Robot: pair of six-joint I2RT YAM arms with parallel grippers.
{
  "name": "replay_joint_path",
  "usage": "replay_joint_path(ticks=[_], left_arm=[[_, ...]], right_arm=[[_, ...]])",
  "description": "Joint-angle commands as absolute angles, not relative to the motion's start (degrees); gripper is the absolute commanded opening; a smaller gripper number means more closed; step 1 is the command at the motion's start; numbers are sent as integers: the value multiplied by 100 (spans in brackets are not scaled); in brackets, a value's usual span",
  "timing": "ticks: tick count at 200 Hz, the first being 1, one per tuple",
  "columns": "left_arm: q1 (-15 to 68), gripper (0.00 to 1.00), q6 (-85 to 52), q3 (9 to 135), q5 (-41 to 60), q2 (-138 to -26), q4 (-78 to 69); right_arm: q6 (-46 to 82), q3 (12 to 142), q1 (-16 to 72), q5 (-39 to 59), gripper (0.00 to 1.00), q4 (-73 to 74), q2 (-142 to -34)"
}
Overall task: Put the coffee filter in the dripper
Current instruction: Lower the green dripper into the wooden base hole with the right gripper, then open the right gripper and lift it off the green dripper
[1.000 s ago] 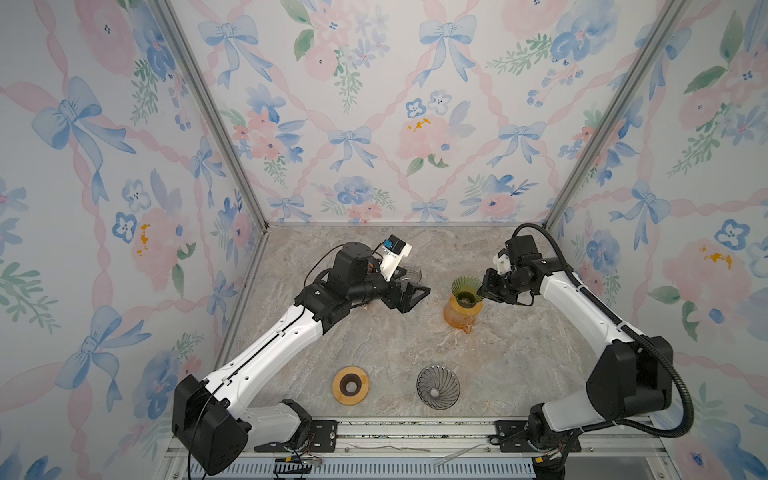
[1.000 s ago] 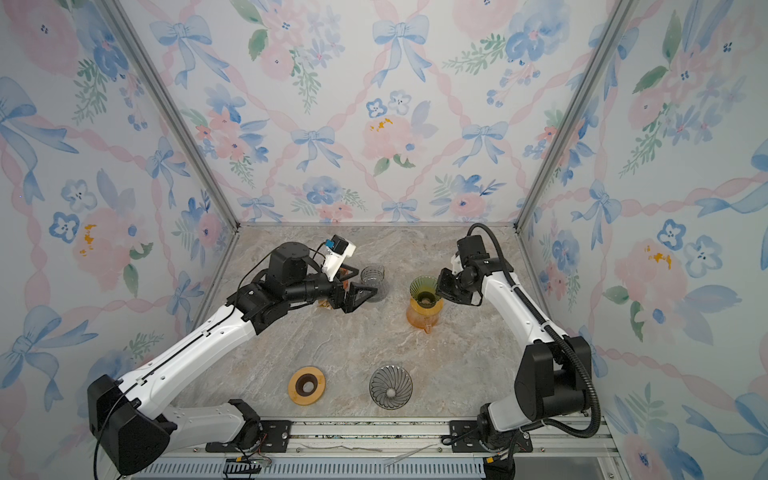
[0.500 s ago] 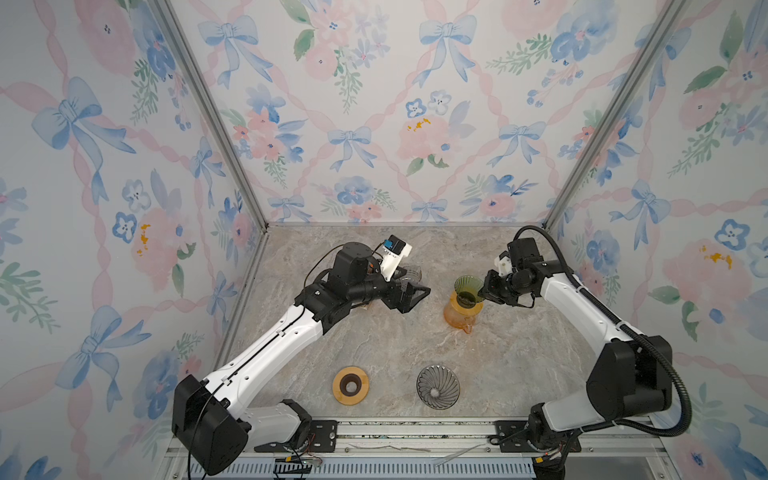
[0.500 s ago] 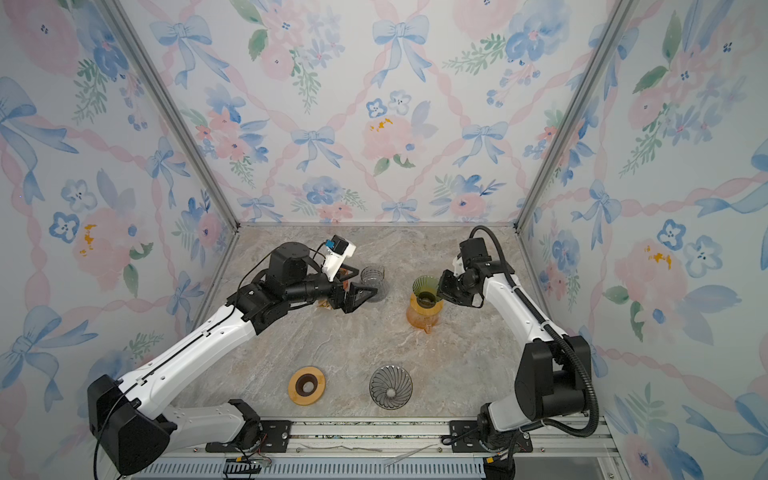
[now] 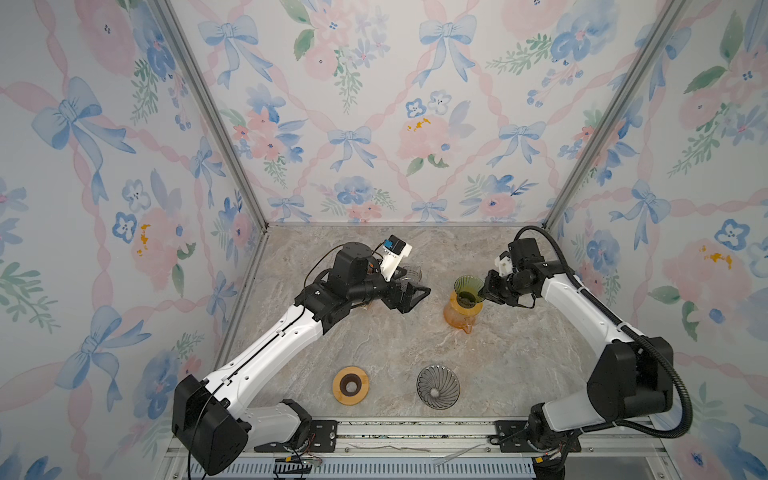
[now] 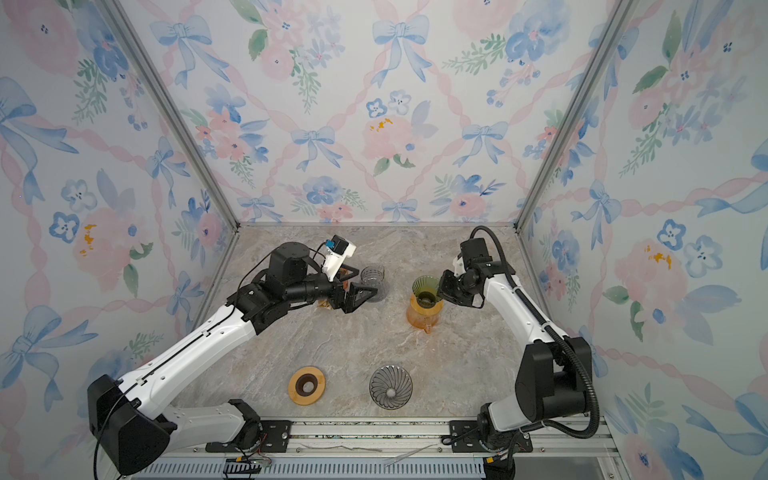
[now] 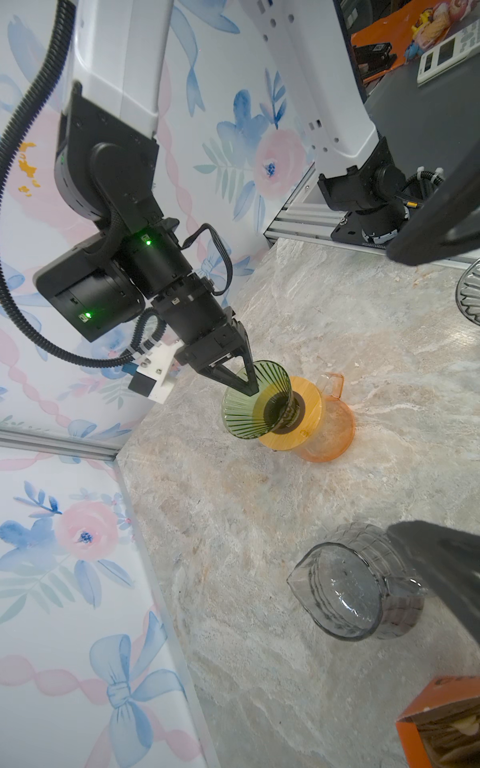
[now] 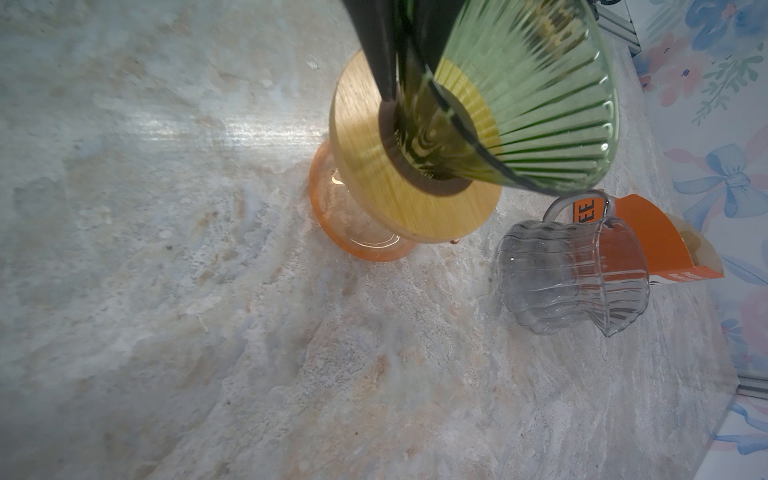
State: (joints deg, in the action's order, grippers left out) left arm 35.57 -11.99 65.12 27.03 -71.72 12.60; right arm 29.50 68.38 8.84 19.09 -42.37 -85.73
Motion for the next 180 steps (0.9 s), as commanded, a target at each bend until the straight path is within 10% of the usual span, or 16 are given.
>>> replay_joint_path(ticks=[1, 180], left_arm=[[3510, 98, -1151, 6469, 2804, -7144, 1291], [3489, 98, -1178, 6469, 2811, -7125, 1283]], right_arm=[[2894, 6847, 957, 1856, 13, -4272, -8420], [2934, 6831, 984, 1645, 29, -4256, -8142]])
